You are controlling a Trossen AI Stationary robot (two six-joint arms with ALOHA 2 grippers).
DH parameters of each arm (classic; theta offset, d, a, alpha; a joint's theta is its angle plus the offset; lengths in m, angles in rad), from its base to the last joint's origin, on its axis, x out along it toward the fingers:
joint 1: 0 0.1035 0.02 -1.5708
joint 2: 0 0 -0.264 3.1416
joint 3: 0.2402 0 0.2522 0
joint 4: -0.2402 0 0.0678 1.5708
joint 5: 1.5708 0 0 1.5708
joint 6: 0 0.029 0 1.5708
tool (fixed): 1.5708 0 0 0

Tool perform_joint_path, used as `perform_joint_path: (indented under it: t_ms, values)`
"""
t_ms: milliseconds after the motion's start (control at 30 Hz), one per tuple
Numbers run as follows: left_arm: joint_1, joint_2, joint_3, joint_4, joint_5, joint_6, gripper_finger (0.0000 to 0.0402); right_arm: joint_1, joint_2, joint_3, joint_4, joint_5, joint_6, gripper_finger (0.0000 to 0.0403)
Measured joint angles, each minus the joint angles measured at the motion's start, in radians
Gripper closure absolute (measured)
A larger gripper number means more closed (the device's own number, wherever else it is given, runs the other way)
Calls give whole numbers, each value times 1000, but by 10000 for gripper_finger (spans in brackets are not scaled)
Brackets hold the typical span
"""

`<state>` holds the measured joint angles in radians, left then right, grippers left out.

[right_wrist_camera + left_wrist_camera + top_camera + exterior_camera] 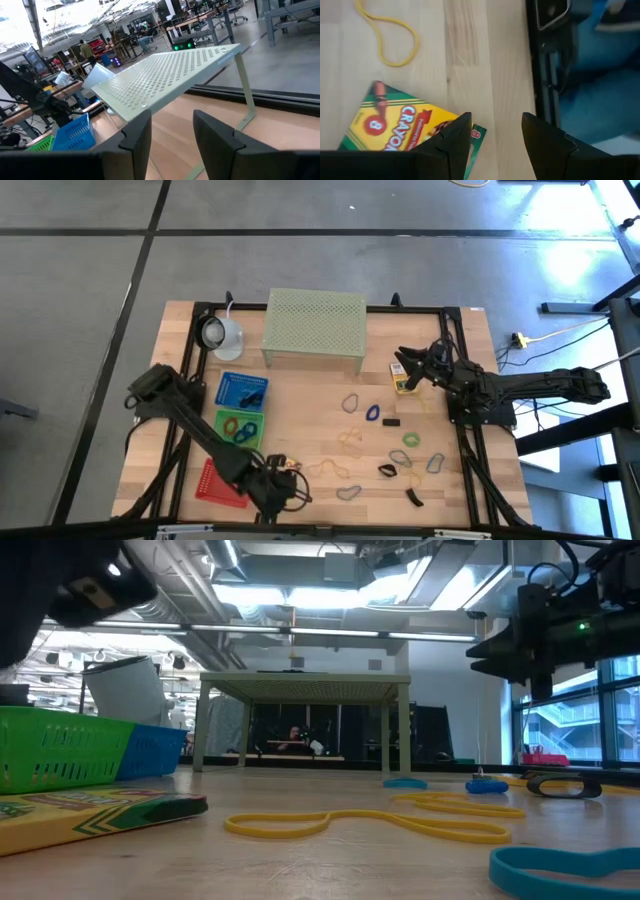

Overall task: Pick & Place Office Desk Supplies
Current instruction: Put the yellow crayon box into the red bin

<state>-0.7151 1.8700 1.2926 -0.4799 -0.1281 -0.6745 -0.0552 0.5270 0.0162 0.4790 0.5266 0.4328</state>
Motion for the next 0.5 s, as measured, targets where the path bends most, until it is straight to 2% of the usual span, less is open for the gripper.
perform_joint_path:
  t_ms: [200,400,500]
  values:
    - [-10,65,124,-169,52,-1,233,0,0,0,-62,-1,6,257]
    - [-35,66,139,-414,-9,92,233,0,0,0,-88,-6,68,256]
    - [-38,78,131,-404,12,25,233,0,0,0,-75,-42,84,256]
